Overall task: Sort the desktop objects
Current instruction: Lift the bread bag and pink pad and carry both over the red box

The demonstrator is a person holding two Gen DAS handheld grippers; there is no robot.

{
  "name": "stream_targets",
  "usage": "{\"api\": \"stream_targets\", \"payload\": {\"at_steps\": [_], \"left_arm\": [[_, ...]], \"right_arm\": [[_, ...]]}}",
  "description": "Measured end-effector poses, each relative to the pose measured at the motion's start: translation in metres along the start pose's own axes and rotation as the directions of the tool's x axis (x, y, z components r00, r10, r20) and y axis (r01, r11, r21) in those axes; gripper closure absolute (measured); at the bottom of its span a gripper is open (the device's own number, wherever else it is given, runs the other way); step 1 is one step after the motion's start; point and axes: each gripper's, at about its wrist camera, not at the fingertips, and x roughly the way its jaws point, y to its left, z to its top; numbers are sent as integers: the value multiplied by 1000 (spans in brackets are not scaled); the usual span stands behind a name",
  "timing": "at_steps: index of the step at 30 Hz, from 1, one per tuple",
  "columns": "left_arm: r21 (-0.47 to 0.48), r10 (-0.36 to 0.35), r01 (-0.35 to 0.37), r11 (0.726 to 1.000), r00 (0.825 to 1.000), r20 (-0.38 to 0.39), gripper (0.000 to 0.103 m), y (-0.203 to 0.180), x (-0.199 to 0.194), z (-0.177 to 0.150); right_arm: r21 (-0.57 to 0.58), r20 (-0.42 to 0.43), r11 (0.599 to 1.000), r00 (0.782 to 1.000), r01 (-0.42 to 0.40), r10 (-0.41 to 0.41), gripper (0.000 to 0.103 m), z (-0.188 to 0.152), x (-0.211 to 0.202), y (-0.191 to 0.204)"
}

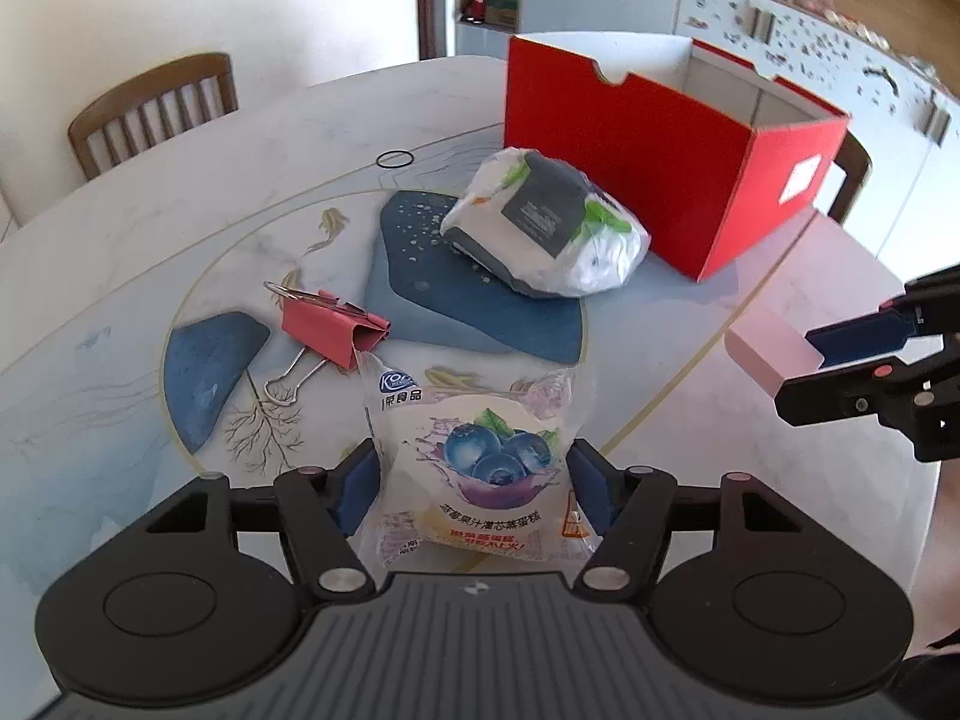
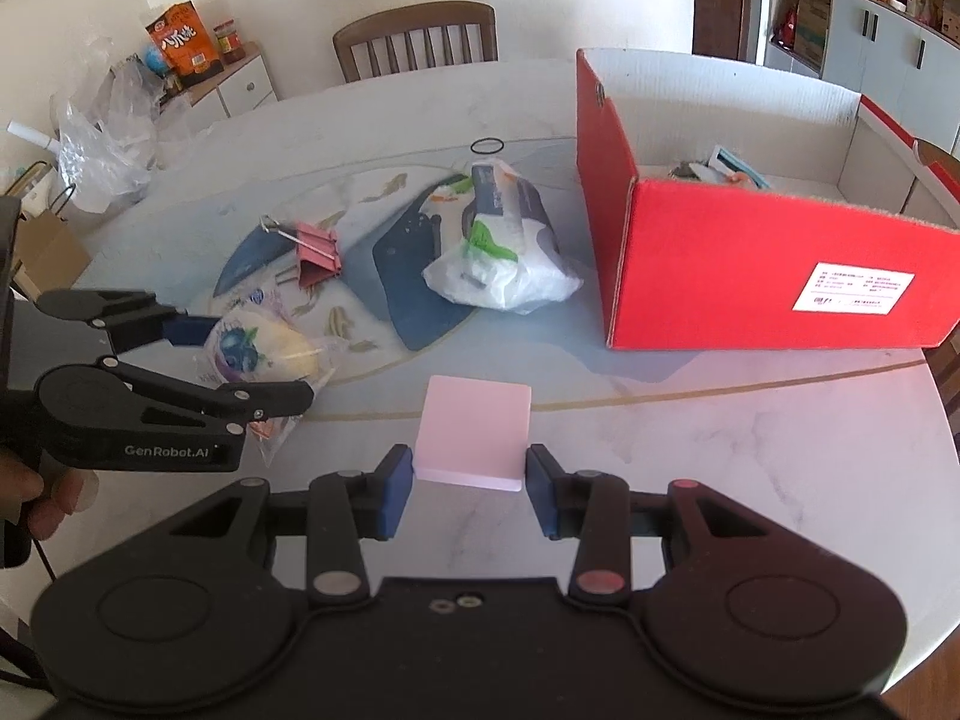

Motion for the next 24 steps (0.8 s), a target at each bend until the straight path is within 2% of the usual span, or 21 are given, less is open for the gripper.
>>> {"api": "stream_targets", "payload": {"at_steps": [11, 17, 24], "left_arm": [[-57, -35, 39, 998, 997, 70, 37, -26, -32, 45], [-41, -52, 56, 998, 993, 101, 37, -48, -41, 72], [-23, -63, 66, 998, 991, 118, 37, -70, -34, 99]], "right_arm": [[12, 47, 1000, 999, -9, 8, 63, 21, -28, -26], [9, 98, 1000, 995, -12, 11, 63, 36, -50, -47], [7, 118, 1000, 993, 0, 0, 63, 50, -58, -78]]}}
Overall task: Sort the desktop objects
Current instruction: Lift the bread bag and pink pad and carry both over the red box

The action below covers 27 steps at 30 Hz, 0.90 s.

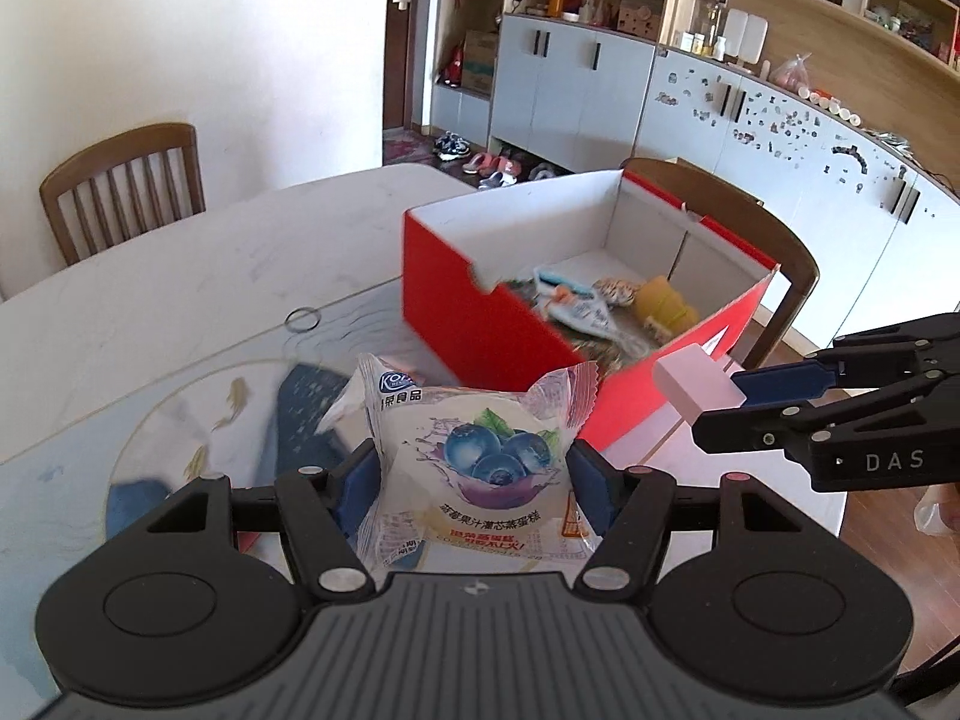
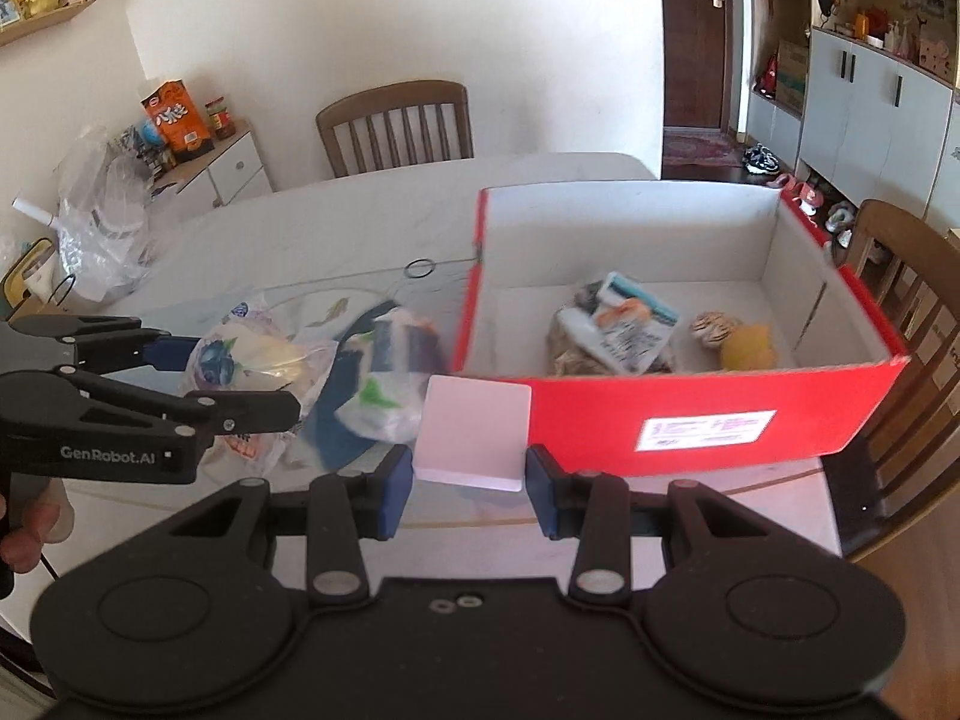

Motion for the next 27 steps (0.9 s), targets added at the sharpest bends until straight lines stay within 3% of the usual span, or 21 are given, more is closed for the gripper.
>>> {"api": "stream_targets", "payload": {"at_steps": [17, 27], "left_arm": [[56, 6, -7, 998, 1000, 23, 37, -67, 43, 60], [84, 14, -10, 996, 999, -39, 37, -94, 89, 90]], "right_arm": [[-10, 50, 1000, 998, 24, -24, 62, 43, -3, -93], [-21, 38, 999, 999, 30, -30, 62, 71, 17, -137]]}}
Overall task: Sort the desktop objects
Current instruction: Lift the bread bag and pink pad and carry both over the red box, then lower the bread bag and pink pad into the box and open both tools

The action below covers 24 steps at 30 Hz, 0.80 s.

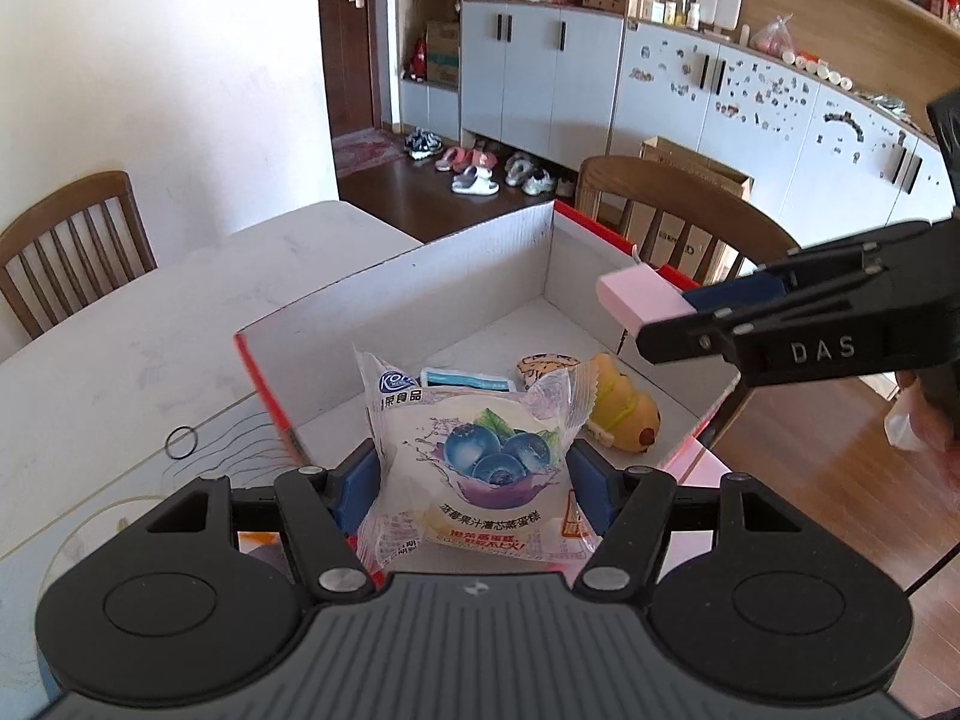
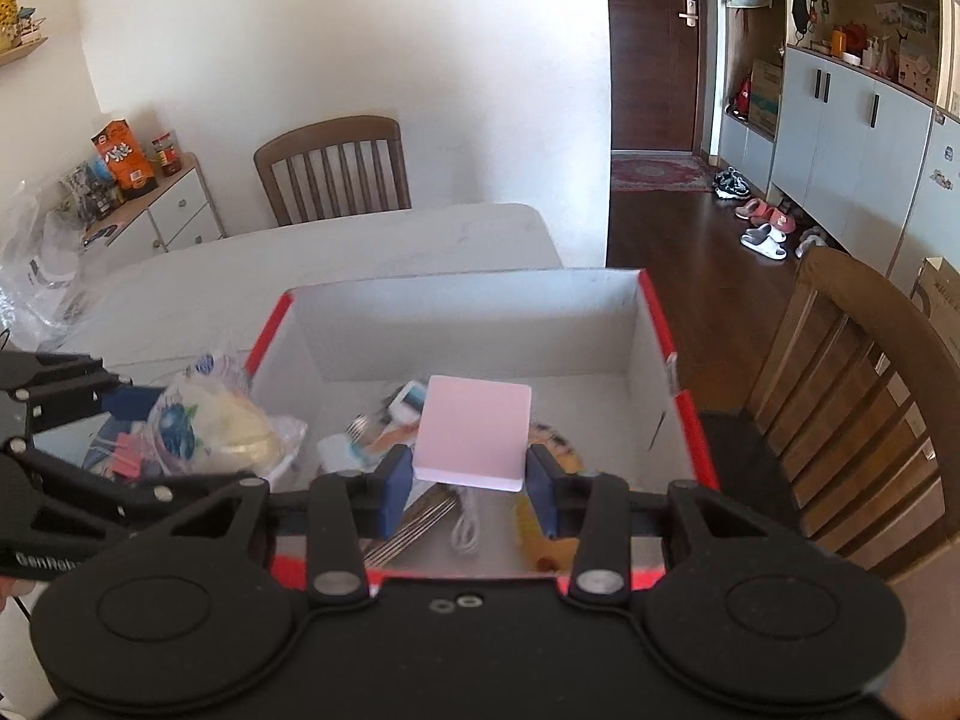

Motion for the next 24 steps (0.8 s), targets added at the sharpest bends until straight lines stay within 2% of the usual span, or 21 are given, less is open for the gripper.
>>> {"api": "stream_targets", "payload": {"at_steps": [12, 20, 24], "left_arm": [[14, 22, -20, 1000, 995, -102, 37, -9, 57, 30], [-6, 38, -40, 999, 978, -205, 37, -1, 92, 34], [-14, 41, -46, 999, 974, -223, 37, 3, 100, 36]], "right_arm": [[-46, -71, 999, 997, 15, -18, 63, 21, 51, -21], [-22, -169, 1000, 985, 19, -22, 63, 30, 98, -30], [-25, -235, 1000, 972, 16, -22, 63, 33, 120, -31]]}}
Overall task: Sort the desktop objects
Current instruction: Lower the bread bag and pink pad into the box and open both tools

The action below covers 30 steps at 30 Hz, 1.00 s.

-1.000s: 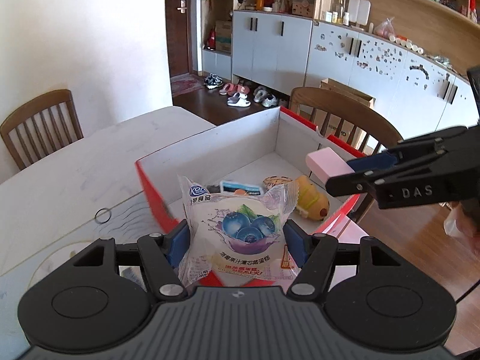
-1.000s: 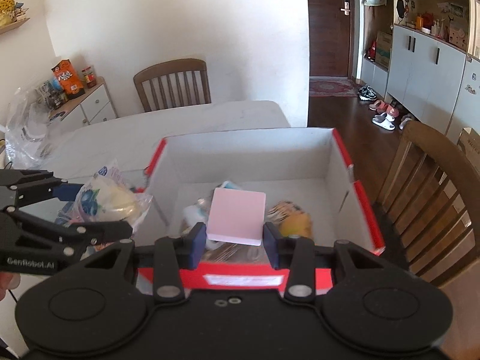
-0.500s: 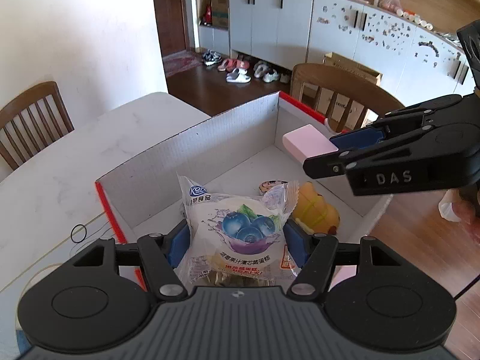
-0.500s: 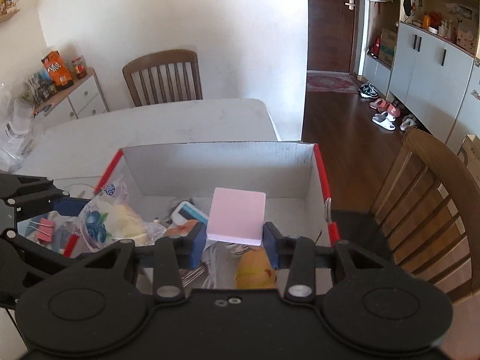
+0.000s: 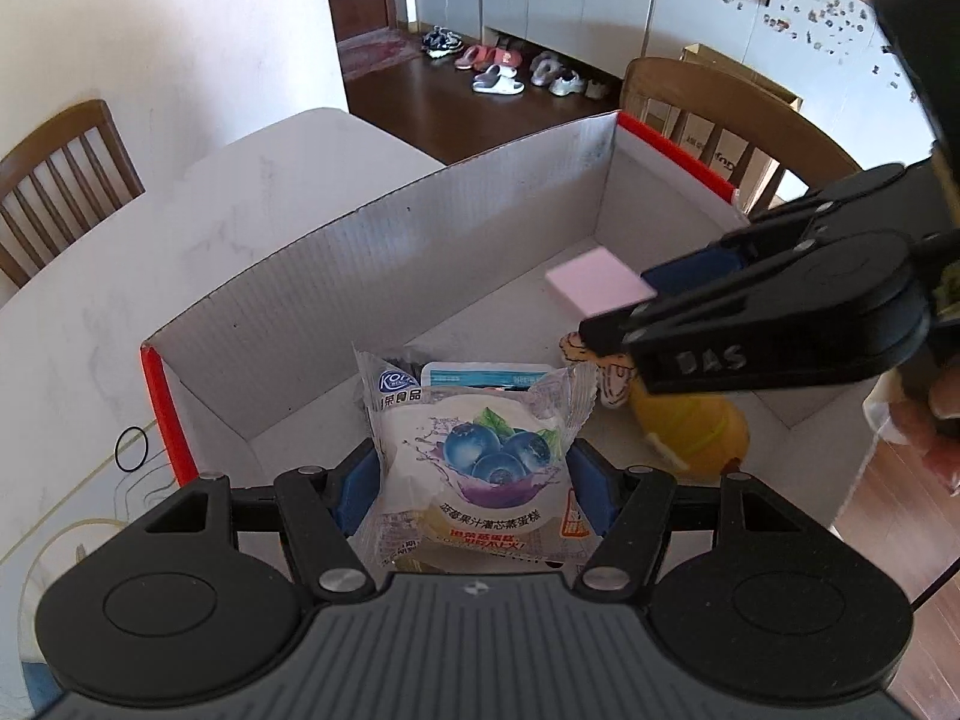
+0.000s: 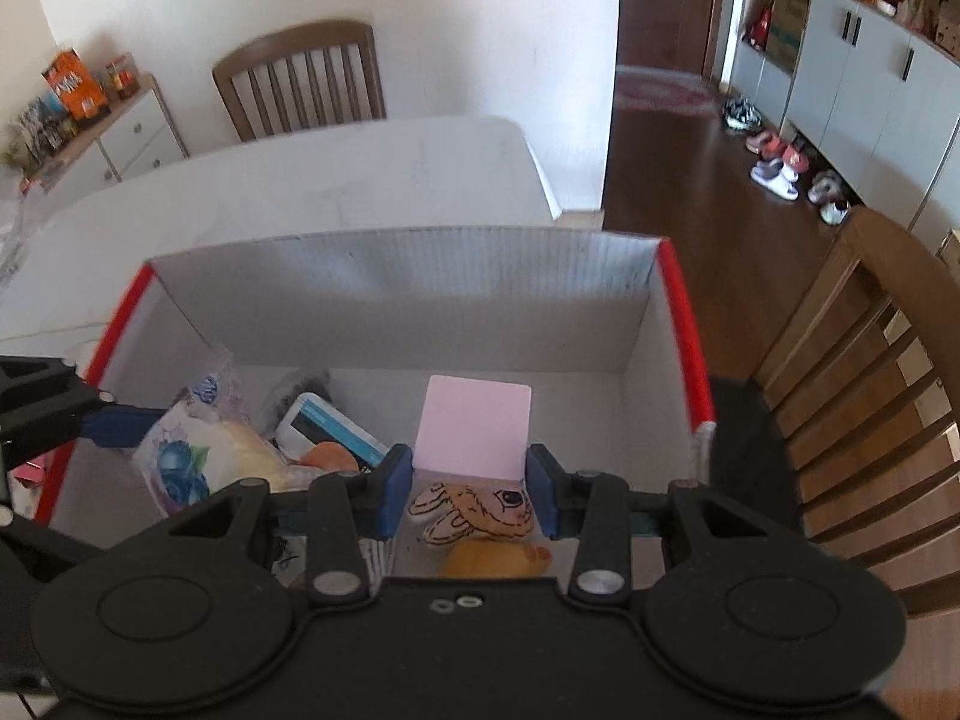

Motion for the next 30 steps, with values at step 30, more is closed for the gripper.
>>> {"api": "stream_targets", "payload": {"at_steps": [30], "left_arm": [[-2, -27, 27, 1000, 999, 27, 23, 1, -4, -5]], "right_arm": [[9, -33, 1000, 999, -28, 29, 49, -4, 0, -4]]}}
